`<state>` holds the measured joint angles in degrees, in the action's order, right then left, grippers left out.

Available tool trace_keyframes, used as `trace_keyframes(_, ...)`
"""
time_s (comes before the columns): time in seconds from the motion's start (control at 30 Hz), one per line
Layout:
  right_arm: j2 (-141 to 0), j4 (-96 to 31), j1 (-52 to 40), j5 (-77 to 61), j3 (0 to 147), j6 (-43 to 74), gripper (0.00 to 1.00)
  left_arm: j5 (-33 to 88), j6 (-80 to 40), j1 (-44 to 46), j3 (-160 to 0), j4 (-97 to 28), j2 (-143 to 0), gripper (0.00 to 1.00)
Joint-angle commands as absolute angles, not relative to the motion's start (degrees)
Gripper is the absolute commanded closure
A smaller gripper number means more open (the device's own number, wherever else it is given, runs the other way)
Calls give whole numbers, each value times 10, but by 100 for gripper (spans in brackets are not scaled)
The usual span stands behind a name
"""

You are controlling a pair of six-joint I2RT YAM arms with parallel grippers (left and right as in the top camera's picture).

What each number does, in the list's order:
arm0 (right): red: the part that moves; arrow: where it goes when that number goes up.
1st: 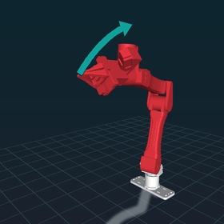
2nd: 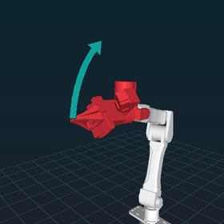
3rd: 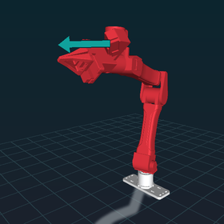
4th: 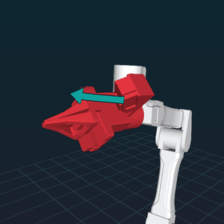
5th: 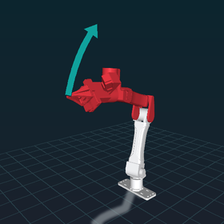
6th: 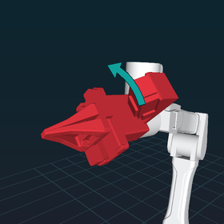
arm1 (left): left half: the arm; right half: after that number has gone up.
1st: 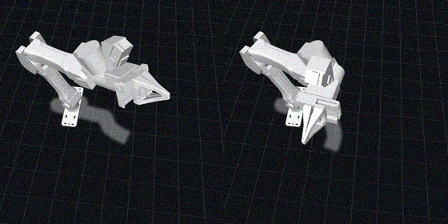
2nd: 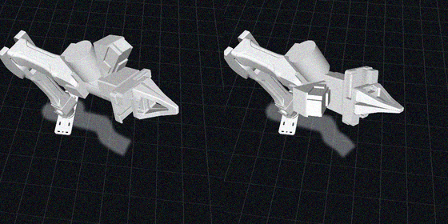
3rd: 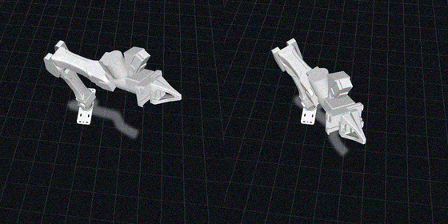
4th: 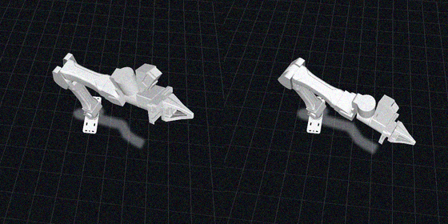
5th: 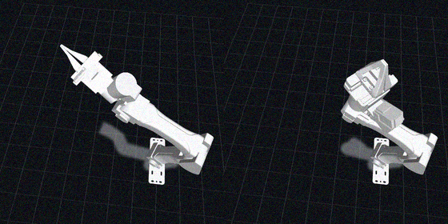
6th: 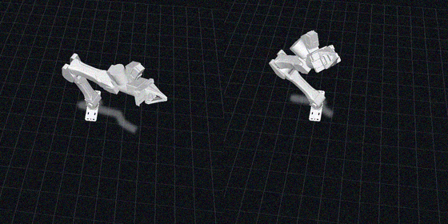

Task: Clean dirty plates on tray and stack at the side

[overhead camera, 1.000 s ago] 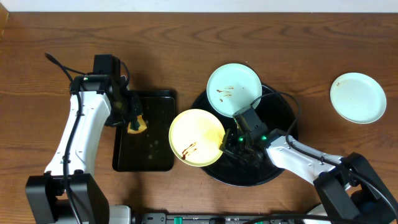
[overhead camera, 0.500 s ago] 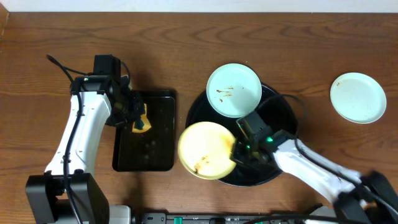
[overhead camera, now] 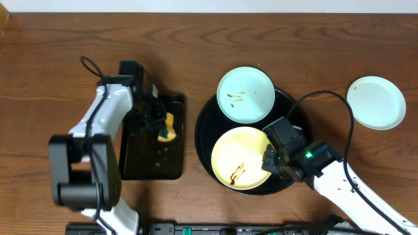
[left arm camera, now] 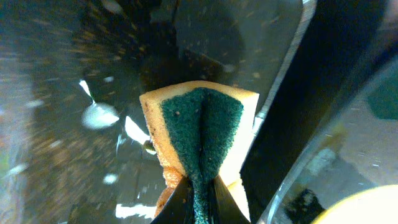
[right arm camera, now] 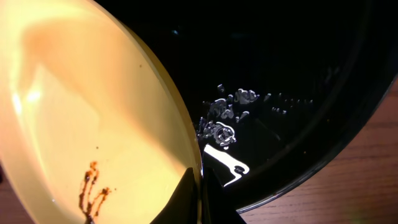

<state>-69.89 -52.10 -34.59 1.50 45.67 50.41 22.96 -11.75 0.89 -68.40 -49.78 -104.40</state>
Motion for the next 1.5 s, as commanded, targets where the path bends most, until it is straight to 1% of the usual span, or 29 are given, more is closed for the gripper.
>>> trace_keyframes(0.0,-697,-522,-345,36,461,491,98,251,-112,11,-677,-487,-1078,92)
trace_keyframes(0.2,-697,-521,-345,36,461,487,98,251,-112,11,-677,-446,-1137,93)
trace_keyframes(0.37,-697,-522,-345,36,461,481,98,250,-112,11,-677,-435,-1225,93)
trace_keyframes(0.47,-697,-523,-345,36,461,481,98,241,-112,11,-677,-435,-1234,93)
trace_keyframes(0.53,-697,-523,-345,36,461,479,98,227,-112,11,-677,-436,-1221,93)
trace_keyframes(0.77,-697,-521,-345,36,461,475,99,162,-128,11,-677,-450,-1080,93)
trace_keyframes(0.93,-697,-520,-345,36,461,474,98,151,-127,11,-677,-471,-972,93)
trace_keyframes(1.1,-697,-521,-345,37,461,470,98,144,-106,24,-677,-494,-907,93)
trace_keyframes(1.23,-698,-521,-345,50,460,471,99,152,-86,79,-677,-517,-888,93)
trace_keyframes(1.27,-698,-521,-344,58,460,471,98,190,-74,124,-677,-518,-887,93)
trace_keyframes(1.47,-711,-520,-318,63,457,470,98,294,-92,273,-677,-456,-887,93)
